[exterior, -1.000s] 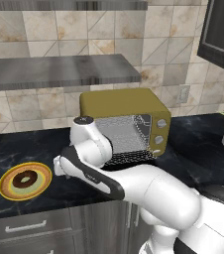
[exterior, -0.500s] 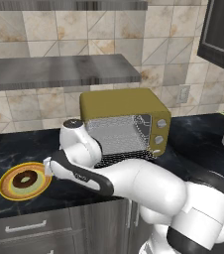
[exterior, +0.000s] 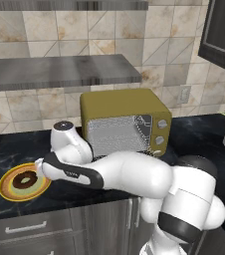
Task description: Pick up the bagel from the plate, place it on the toaster oven rack, close the door, and set the timer.
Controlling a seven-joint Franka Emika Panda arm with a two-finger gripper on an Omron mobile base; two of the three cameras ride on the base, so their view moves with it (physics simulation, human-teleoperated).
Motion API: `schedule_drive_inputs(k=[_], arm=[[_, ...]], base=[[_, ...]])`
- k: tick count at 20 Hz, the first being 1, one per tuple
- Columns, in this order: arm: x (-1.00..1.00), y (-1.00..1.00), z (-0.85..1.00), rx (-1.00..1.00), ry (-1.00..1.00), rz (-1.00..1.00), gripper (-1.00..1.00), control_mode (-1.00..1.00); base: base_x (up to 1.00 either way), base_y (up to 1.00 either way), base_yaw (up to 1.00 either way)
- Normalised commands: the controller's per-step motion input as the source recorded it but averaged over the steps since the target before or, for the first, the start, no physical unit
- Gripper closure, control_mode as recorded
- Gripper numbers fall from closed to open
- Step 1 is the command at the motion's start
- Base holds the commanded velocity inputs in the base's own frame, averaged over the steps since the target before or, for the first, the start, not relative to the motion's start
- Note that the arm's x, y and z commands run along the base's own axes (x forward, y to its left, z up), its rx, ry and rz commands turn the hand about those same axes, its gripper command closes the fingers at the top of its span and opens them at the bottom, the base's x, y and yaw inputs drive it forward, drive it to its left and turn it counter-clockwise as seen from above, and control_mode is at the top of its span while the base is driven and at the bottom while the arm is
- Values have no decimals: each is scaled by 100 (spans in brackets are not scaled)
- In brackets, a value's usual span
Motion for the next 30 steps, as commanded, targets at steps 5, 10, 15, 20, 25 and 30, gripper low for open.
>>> schedule_drive_inputs(k=[5, 10, 15, 20, 25, 30], arm=[[20, 29, -5, 0, 0, -4, -100, -100], [12, 26, -12, 0, 0, -5, -100, -100], [16, 23, -16, 0, 0, -5, -100, -100], [35, 27, -20, 0, 0, -8, -100, -100], [39, 34, -10, 0, 0, -10, -100, -100], [27, 43, 0, 0, 0, -8, -100, -100]], base=[[0, 0, 0], [0, 0, 0], [0, 0, 0], [0, 0, 0], [0, 0, 0], [0, 0, 0]])
